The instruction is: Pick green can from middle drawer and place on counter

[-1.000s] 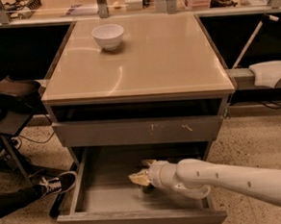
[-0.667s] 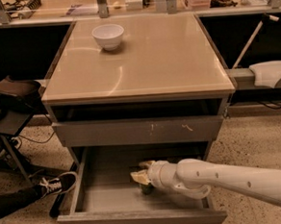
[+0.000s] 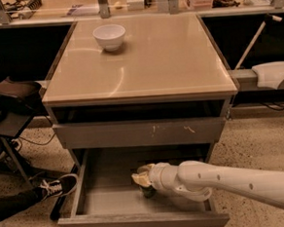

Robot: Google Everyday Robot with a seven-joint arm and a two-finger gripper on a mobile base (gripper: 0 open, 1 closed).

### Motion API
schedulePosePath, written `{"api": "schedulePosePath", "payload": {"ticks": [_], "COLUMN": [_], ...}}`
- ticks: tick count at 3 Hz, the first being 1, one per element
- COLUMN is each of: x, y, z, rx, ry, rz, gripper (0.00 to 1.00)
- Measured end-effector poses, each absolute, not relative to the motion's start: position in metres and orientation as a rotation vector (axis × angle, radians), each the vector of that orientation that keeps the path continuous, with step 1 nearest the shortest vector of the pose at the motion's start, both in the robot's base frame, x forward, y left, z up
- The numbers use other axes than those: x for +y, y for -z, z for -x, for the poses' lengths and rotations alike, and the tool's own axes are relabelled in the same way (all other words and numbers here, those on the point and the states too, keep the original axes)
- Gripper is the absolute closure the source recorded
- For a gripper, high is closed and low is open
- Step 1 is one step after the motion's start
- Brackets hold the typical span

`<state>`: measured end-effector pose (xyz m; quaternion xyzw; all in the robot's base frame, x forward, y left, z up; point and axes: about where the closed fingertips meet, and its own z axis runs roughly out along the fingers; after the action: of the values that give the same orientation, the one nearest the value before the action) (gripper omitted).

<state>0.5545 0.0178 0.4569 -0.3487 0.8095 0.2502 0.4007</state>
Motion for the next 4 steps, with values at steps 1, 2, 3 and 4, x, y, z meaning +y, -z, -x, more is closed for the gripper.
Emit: {"api": "schedulePosePath", "payload": {"ticks": [1,2,3,4], "x": [0.028,0.038,0.047,0.050], "y": [-0.481,-0.529,-0.565,-0.568], "z": [-0.557,-0.561,-0.565,-0.563], "rx": [2.016,1.960,1.913,1.908], "ry": [-0.663,-0.667,-0.680,-0.689], "rz": [0.912,0.965,1.035,1.047], "gripper": [1.00,1.00,0.84,0.61]}}
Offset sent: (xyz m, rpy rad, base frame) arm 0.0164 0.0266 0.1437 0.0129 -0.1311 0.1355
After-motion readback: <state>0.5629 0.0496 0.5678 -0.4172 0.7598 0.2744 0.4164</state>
